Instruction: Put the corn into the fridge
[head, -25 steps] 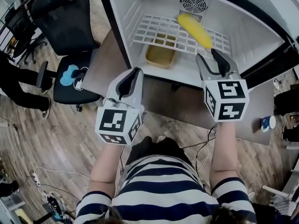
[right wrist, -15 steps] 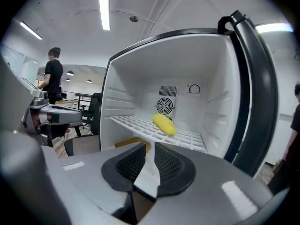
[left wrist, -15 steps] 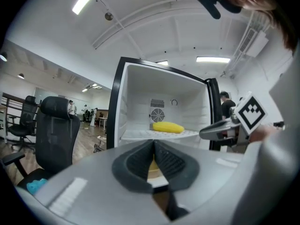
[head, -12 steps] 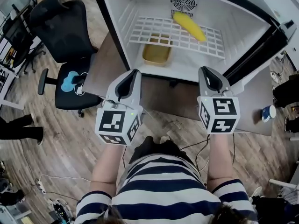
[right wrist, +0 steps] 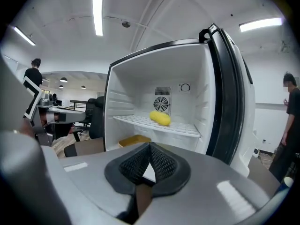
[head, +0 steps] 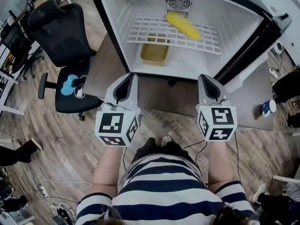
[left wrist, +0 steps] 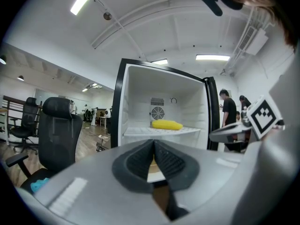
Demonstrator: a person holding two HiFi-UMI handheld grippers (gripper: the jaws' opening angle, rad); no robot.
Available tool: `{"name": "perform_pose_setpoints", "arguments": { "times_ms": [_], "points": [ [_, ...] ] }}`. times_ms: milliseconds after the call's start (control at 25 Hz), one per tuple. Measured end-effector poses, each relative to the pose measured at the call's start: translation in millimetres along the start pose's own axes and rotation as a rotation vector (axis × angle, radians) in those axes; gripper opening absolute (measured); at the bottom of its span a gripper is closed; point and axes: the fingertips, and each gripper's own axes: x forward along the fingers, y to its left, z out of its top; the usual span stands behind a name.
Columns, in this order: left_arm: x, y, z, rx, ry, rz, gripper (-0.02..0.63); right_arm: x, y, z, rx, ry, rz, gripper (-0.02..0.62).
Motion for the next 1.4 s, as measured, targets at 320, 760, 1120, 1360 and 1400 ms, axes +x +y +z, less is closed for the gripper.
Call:
{"name": "perform_pose_setpoints", "arguments": {
  "times_ms": [320, 760, 1120, 1360, 1400],
  "points": [
    [-5.8, -0.4, -9.3, -0.009, 0.016, 0.001, 0.0, -13.4, 6.1, -21.8, 0.071, 0.016, 0.015, -0.008],
    [-21.4, 2.3, -29.1, -0.018, 0.059, 0.013, 0.0, -26.4, 16.3, -44.9, 0.136, 0.064, 0.065, -0.006],
    [-26.4, 8.7, -31.1, -0.018, 0.063, 0.034, 0.0, -24.9, 10.4, -47.2, 0.171, 0.067, 0.074, -0.006],
    [-25.3, 12.6, -30.3, -0.016, 0.066, 0.045, 0.0, -19.3, 7.2, -47.3, 0.165, 0.071, 0.074, -0.006],
    [-25.2, 12.8, -29.9, -0.017, 0.065, 0.046, 0.0, -18.5, 7.0, -47.1, 0.164, 0.072, 0.075, -0.006]
  ]
}}
